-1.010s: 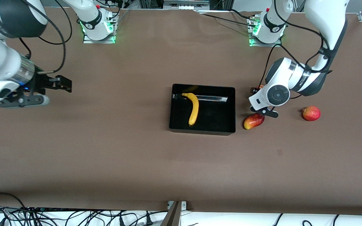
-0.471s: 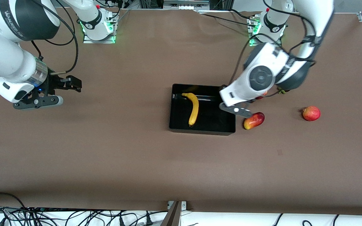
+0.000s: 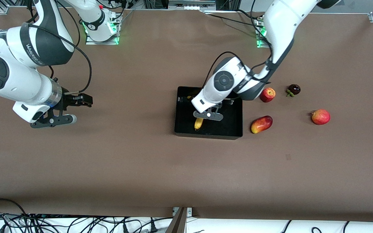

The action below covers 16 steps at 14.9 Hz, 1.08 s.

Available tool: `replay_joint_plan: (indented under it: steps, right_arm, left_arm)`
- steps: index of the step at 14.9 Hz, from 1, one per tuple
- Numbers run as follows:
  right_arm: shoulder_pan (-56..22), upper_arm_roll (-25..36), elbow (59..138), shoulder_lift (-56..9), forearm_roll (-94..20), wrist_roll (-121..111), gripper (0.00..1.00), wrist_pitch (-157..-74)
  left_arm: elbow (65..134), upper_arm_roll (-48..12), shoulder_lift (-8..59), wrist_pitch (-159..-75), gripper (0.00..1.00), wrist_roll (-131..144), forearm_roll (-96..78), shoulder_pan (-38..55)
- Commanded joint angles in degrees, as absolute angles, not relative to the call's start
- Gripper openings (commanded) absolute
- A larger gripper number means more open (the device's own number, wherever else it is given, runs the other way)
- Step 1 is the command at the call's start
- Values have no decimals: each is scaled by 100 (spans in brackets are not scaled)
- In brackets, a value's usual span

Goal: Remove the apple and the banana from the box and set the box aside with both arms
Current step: 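Grasp the banana in the tray with the left gripper while the right gripper approaches, then lift the banana out with the left gripper while the right gripper reaches the tray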

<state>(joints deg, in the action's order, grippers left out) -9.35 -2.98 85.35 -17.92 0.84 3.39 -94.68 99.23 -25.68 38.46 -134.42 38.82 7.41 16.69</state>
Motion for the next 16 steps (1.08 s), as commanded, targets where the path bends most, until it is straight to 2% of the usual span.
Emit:
replay_joint_plan:
  steps: [1, 5, 6, 7, 8, 9, 10, 11, 12, 16]
  right_arm:
    - [-949, -299, 8551, -1749, 53, 272, 100, -9466]
    - [-958, -299, 8552, -1749, 53, 290, 100, -9440]
    - [-958, -299, 8552, -1749, 61, 290, 100, -9439]
    - [-958, -308, 8552, -1749, 53, 281, 100, -9439]
    - [-967, -308, 8552, -1749, 53, 281, 100, -9439]
    - [-1010, -308, 8552, -1749, 61, 290, 100, -9448]
    - [-1028, -299, 8552, -1749, 62, 290, 100, -9448]
    - [-1028, -299, 8552, -1749, 62, 290, 100, -9440]
    - [-1037, -308, 8552, -1749, 62, 290, 100, -9439]
    - [-1063, -299, 8552, -1749, 62, 290, 100, -9457]
  left_arm:
    - [9721, -2409, 4218, -13728, 100, 4779, 1658, 1995]
    - [9703, -2391, 4482, -13912, 100, 4966, 2083, 1995]
    - [9703, -2391, 4543, -14017, 83, 4975, 2074, 1986]
    - [9694, -2399, 4587, -14088, 39, 4992, 1987, 1986]
    - [9686, -2399, 4614, -14167, 21, 5010, 1986, 1986]
    - [9686, -2399, 4623, -14238, 12, 5027, 1986, 1986]
    - [9686, -2399, 4649, -14247, 10, 5027, 1986, 2004]
    - [9686, -2408, 4632, -14247, 3, 5027, 1986, 1978]
    - [9686, -2417, 4588, -14238, 1, 5027, 1986, 1951]
    - [9677, -2470, 4036, -13906, 0, 5001, 1969, 1775]
